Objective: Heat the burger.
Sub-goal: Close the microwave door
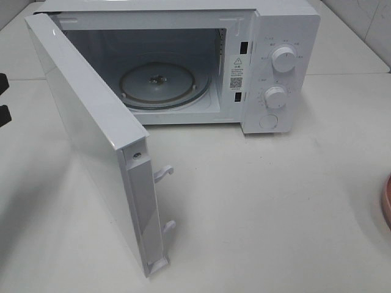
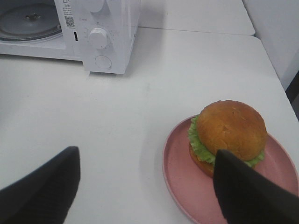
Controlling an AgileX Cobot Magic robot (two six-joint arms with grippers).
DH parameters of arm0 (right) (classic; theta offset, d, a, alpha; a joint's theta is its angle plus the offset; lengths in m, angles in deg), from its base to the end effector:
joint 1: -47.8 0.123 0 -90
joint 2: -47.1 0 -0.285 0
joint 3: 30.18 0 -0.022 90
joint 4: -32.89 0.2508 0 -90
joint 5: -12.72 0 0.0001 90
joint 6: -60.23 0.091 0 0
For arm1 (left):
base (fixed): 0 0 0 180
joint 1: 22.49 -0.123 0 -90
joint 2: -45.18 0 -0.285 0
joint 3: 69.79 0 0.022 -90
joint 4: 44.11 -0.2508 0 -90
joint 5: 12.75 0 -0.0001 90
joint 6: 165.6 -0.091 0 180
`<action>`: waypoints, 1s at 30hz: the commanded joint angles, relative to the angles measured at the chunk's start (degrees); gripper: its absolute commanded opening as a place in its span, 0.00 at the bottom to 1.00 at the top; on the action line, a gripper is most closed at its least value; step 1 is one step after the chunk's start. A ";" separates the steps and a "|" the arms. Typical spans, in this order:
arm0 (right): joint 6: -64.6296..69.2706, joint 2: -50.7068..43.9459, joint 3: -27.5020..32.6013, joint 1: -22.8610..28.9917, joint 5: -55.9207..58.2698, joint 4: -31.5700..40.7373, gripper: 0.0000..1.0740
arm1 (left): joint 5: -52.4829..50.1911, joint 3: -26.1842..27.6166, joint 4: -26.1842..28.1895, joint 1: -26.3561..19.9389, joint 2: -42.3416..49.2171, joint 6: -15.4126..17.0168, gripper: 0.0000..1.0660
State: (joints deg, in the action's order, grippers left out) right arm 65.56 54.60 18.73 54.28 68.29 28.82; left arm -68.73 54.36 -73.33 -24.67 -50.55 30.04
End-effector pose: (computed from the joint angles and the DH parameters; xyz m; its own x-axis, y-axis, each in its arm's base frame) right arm -0.0010 -0.0055 0.2833 -0.3734 0.0106 -0.9276 -0.0390 0.9989 0.0272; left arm 0.2505 -0.0273 0.1829 -0.1504 0.0220 -0.9884 0.3689 0.9288 -0.0354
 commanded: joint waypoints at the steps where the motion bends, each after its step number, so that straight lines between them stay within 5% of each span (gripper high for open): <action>1: -0.34 -1.55 0.23 -0.29 -0.57 0.17 0.70 | -0.92 0.52 0.34 2.06 -0.86 -0.63 0.00; 5: -0.34 -1.55 0.23 -0.29 -0.57 0.17 0.70 | -0.80 0.69 4.01 6.07 -3.09 -4.58 0.00; 12: -0.34 -1.55 0.23 -0.29 -0.57 0.11 0.70 | -0.86 2.81 7.16 12.20 -6.13 -5.84 0.00; 21: -0.34 -1.55 0.23 -0.29 -0.57 0.11 0.70 | 1.43 6.19 8.14 14.32 -8.42 -5.04 0.00; 30: -0.34 -1.55 0.23 -0.29 -0.57 0.11 0.70 | 5.79 12.32 10.83 21.94 -11.57 -5.33 0.00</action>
State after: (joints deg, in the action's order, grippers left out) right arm 65.56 54.60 18.73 54.28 68.29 28.82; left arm -63.92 65.19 -64.68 -4.16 -61.67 24.48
